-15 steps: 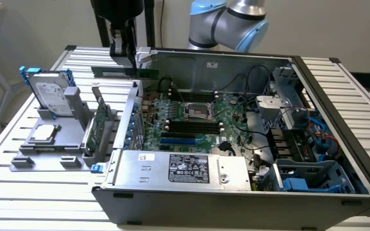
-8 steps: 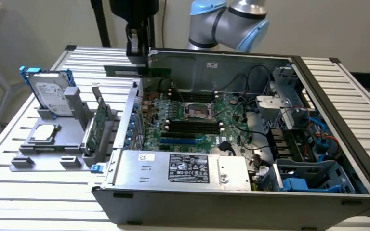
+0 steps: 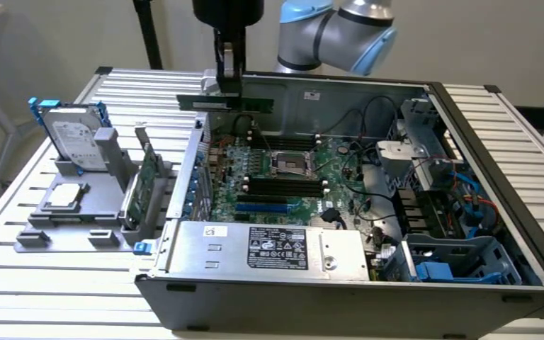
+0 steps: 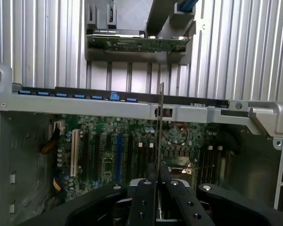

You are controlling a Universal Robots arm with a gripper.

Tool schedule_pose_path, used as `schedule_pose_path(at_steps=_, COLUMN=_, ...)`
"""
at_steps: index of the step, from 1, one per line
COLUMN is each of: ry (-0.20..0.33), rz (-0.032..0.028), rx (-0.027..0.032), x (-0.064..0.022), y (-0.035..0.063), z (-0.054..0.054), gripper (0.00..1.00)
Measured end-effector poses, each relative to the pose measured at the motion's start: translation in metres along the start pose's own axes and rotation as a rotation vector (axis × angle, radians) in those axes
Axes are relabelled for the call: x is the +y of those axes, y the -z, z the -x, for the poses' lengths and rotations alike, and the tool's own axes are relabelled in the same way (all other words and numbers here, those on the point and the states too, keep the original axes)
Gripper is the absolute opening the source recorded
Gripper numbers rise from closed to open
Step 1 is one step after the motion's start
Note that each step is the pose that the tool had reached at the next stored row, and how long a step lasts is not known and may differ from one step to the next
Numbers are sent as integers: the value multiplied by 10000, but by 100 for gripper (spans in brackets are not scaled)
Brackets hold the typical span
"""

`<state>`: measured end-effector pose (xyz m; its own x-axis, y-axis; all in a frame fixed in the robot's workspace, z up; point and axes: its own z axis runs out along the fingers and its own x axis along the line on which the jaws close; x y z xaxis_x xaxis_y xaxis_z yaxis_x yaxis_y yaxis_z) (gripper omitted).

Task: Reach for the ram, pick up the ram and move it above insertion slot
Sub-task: 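Pick up the ram and move it above insertion slot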

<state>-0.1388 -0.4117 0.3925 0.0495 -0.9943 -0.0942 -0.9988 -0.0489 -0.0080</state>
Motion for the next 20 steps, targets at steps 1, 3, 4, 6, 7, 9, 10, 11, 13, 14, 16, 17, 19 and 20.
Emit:
schedule_pose_path(at_steps=1, ry=1, rz=1, rx=-14, x=-44, y=-1, z=2, gripper=14)
schedule_pose_path(at_steps=3, ry=-2, rz=5, rx=-39, x=-134, y=-2, z=7, gripper=14)
schedule_pose_path(at_steps=4, ry=-1, rz=8, rx=-51, x=-183, y=-3, z=9, gripper=14)
schedule_pose_path(at_steps=6, ry=-2, rz=14, rx=-69, x=-273, y=-6, z=13, gripper=14)
schedule_pose_path(at_steps=7, ry=-3, rz=18, rx=-76, x=-318, y=-9, z=14, gripper=14)
schedule_pose_path(at_steps=9, ry=-3, rz=25, rx=-91, x=-410, y=-17, z=17, gripper=14)
schedule_pose_path(at_steps=10, ry=-5, rz=29, rx=-97, x=-453, y=-21, z=19, gripper=14)
schedule_pose_path(at_steps=11, ry=-4, rz=33, rx=-105, x=-499, y=-28, z=19, gripper=14)
schedule_pose_path(at_steps=13, ry=-5, rz=40, rx=-120, x=-590, y=-45, z=18, gripper=14)
schedule_pose_path(at_steps=14, ry=-5, rz=42, rx=-126, x=-638, y=-54, z=18, gripper=14)
schedule_pose_path(at_steps=16, ry=-5, rz=43, rx=-132, x=-728, y=-77, z=17, gripper=14)
schedule_pose_path(at_steps=17, ry=-6, rz=44, rx=-134, x=-759, y=-92, z=16, gripper=14)
schedule_pose_path(at_steps=19, ry=-5, rz=42, rx=-142, x=-778, y=-128, z=12, gripper=14)
schedule_pose_path(at_steps=20, ry=-5, rz=42, rx=-149, x=-781, y=-145, z=11, gripper=14)
